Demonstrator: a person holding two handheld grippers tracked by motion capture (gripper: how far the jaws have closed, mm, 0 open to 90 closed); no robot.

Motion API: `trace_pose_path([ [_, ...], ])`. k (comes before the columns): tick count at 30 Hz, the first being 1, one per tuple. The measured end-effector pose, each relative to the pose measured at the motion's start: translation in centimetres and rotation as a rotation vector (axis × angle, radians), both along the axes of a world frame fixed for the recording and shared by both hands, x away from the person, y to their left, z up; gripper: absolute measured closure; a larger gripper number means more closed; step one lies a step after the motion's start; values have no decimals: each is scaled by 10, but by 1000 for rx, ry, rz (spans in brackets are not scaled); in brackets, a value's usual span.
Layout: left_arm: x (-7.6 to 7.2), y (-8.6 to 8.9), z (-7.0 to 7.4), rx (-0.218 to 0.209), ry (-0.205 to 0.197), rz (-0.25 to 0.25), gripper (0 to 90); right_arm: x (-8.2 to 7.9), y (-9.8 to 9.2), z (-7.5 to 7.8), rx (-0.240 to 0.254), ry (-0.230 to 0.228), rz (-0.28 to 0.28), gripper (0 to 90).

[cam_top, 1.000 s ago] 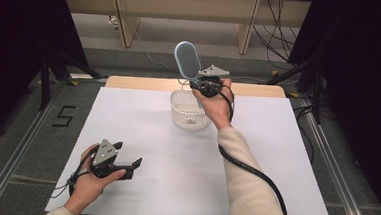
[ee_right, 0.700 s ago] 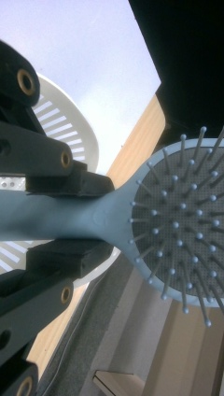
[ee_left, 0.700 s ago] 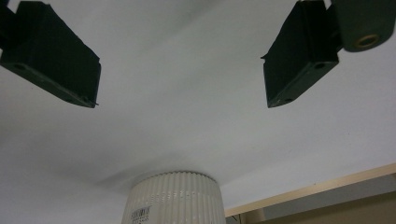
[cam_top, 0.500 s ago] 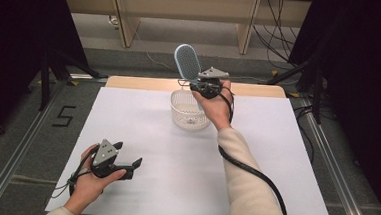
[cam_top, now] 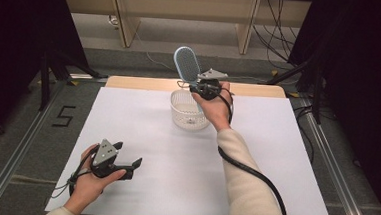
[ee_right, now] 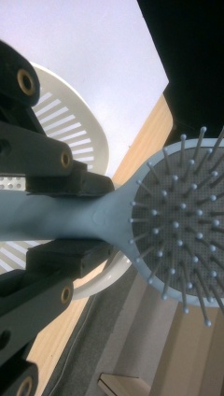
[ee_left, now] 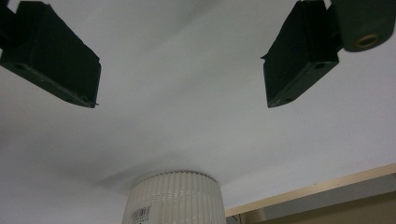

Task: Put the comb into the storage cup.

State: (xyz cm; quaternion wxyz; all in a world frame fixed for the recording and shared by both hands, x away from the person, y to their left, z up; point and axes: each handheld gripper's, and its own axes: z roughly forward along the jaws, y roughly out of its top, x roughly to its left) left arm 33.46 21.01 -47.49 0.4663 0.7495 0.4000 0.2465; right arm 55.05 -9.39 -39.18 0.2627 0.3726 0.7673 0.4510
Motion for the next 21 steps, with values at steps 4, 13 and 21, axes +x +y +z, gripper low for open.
trace_pose_path([
  [4, 0, 0, 0, 1, 1, 0, 107, 0, 0, -1, -2, 2, 0, 702],
  [13, 0, 0, 0, 2, 1, 0, 107, 1, -1, -3, -7, 6, 0, 703],
  [21, 0, 0, 0, 2, 3, -3, 107, 2, -1, -8, -13, 17, 1, 702],
])
